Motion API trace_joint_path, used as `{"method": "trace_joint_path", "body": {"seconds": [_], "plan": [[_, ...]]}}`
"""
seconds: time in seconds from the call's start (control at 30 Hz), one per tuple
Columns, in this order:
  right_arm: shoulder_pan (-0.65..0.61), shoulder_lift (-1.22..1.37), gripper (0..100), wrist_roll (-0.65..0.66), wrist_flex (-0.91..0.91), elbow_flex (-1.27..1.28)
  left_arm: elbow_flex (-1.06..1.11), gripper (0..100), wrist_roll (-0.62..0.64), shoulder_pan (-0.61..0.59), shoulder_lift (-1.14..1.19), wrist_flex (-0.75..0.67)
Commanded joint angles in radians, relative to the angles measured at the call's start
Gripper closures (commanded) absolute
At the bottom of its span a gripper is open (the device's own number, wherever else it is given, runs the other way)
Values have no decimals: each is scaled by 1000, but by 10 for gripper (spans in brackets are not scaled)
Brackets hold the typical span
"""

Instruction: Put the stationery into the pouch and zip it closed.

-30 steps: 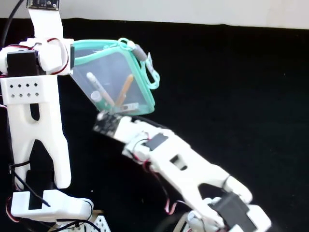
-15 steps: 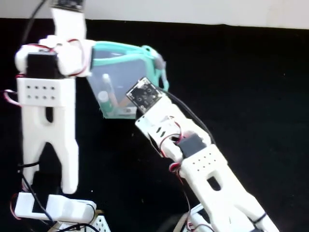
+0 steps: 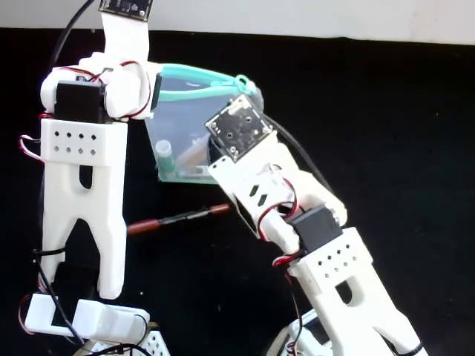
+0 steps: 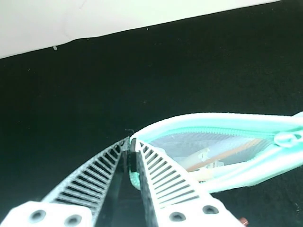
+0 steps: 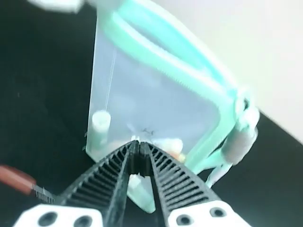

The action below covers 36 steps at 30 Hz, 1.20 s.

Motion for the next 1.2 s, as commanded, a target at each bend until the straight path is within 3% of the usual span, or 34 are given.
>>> {"method": "trace_joint_path", "body": {"seconds": [0.0,0.2,0.4,0.57,0.83,1.17], "plan": [[-5,-30,991,-2,7,56,91,994,3,33,97,18],[-119,-31,966,115,62,254,91,994,3,28,97,18],[-179,-30,757,331,67,386,91,994,2,27,97,18],[-246,-15,754,488,18,427,84,994,2,25,162,18],[-331,170,754,523,-145,389,70,994,2,-15,199,17],[-421,464,754,560,-150,101,27,994,3,-93,200,25]]}}
